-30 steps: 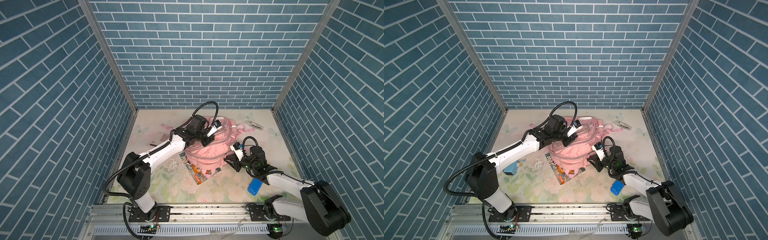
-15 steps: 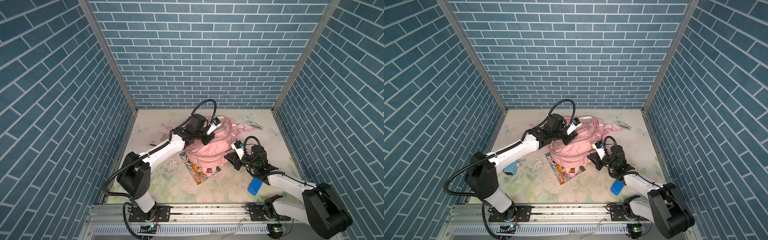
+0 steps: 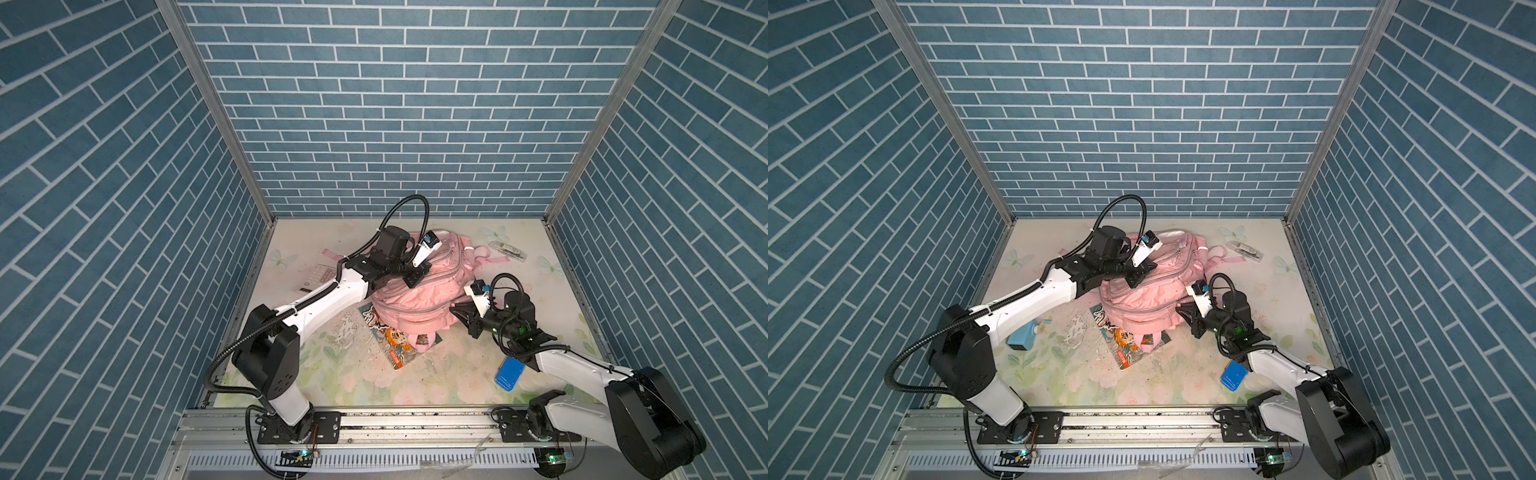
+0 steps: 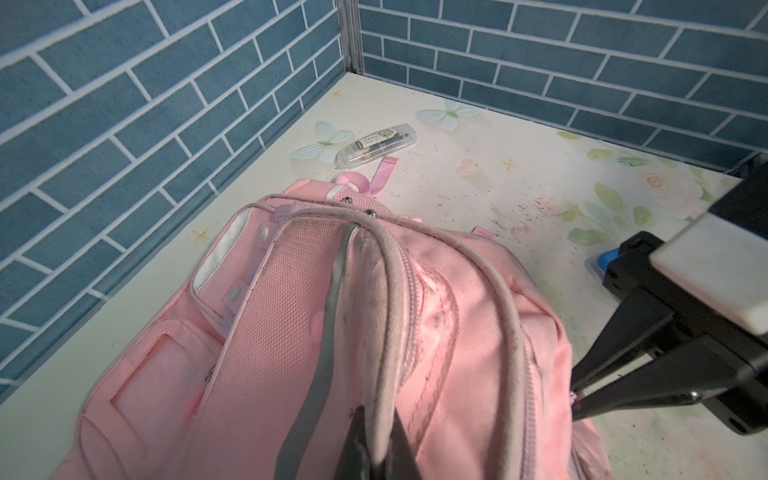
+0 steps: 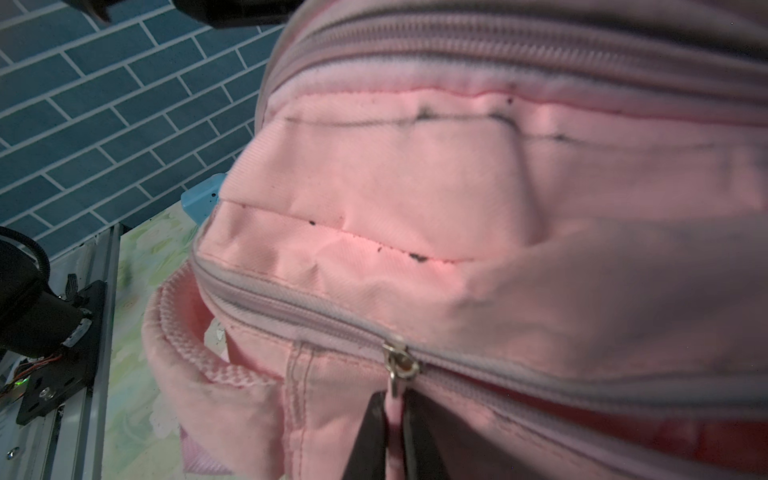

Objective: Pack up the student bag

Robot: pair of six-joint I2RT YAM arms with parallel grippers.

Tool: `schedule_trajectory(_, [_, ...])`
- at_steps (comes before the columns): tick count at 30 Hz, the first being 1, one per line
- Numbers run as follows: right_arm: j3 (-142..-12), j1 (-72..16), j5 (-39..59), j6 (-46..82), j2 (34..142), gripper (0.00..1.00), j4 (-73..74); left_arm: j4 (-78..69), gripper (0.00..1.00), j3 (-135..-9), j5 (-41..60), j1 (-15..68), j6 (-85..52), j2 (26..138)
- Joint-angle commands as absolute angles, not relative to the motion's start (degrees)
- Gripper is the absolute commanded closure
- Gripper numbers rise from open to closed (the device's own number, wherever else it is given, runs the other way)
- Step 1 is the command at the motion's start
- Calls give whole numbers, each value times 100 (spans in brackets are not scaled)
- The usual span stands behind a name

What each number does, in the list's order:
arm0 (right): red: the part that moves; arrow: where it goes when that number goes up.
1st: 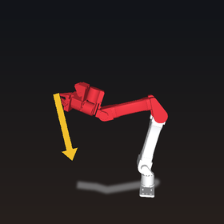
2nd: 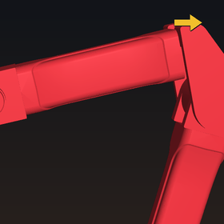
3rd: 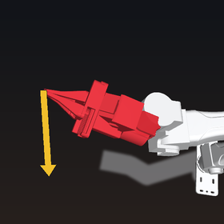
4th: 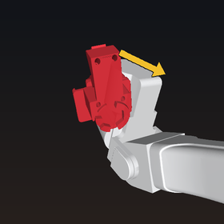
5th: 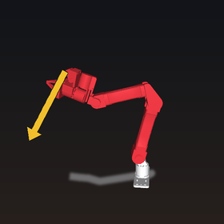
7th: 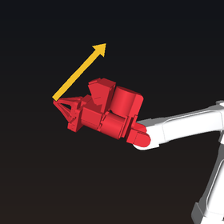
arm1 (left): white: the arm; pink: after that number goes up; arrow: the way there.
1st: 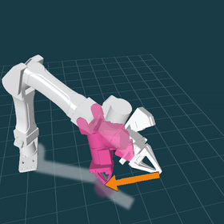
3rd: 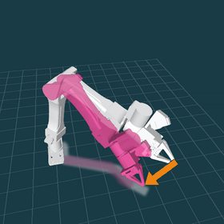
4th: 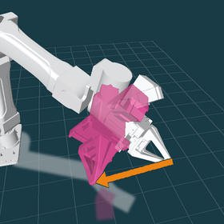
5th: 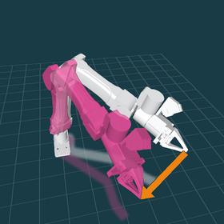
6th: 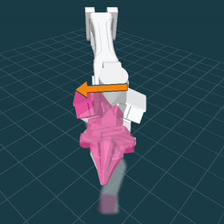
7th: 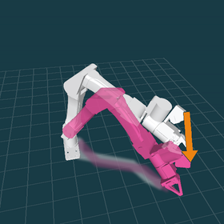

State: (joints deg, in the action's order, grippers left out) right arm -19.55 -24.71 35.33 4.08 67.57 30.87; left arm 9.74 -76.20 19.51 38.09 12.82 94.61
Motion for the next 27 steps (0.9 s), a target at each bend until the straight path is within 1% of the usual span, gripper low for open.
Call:
schedule_trajectory(1, [-2138, -2469, 3414, 303, 6753, 96, 2914, 264, 100, -7971, 1968, 3788, 948, 9209])
schedule_trajectory(4, [-2489, -2470, 2915, 304, 6620, 100, 2140, 667, 100, -8264, 1623, 3785, 585, 9343])
schedule_trajectory(8, [-3139, -2470, 2496, 119, 6516, 100, 1114, 1155, 100, -8724, 1361, 3851, -234, 9597])
schedule_trajectory(11, [-3755, -2491, 2408, 229, 6515, 100, 299, 1514, 100, -9201, 677, 4037, -544, 9952])
schedule_trajectory(13, [-4095, -2638, 2225, 333, 6469, 100, -208, 1502, 100, -9368, 261, 4111, -747, 10117])
schedule_trajectory(19, [-4445, -3511, 1656, 365, 6336, 100, -668, 1601, 100, -10063, -391, 4131, -1325, 10560])
schedule_trajectory(23, [-4708, -3769, 1635, 723, 6504, 100, -719, 1768, 100, -10453, -899, 4253, -1300, 10794])
schedule_trajectory(27, [-5183, -3938, 1533, 1071, 6763, 100, -1076, 1823, 100, -10616, -1291, 4324, -1339, 10940])
